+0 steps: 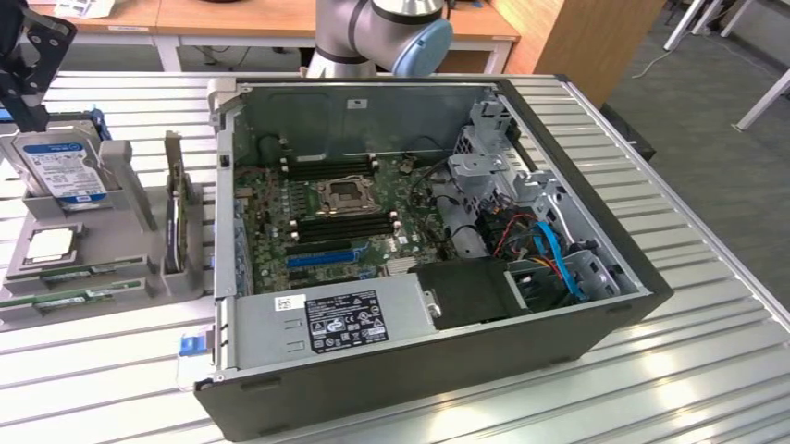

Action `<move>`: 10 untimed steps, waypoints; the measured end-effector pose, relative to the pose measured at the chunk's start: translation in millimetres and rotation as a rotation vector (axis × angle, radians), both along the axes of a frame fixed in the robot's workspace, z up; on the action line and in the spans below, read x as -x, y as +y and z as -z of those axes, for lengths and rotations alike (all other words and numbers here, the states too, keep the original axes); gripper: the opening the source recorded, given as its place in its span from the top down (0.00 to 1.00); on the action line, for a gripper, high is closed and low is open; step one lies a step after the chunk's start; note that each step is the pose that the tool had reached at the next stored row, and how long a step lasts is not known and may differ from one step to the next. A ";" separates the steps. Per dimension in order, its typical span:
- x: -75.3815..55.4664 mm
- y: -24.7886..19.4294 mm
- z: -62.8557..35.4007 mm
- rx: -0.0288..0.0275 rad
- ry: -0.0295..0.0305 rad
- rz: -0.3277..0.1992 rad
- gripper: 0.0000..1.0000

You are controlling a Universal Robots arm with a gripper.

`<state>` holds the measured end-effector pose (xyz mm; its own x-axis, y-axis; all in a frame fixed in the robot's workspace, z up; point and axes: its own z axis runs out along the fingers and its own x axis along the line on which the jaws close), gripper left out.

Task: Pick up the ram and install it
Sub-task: 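Pick up the ram and move it above insertion slot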

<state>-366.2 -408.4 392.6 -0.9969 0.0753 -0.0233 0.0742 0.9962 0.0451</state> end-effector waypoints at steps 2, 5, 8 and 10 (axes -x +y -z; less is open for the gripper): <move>0.0 0.0 0.0 0.0001 -0.0004 0.000 0.90; 0.0 0.0 0.0 0.0000 -0.0008 0.000 0.90; 0.0 0.0 0.0 0.0000 -0.0008 0.000 0.90; 0.0 0.0 0.0 0.0000 -0.0007 0.000 0.90</move>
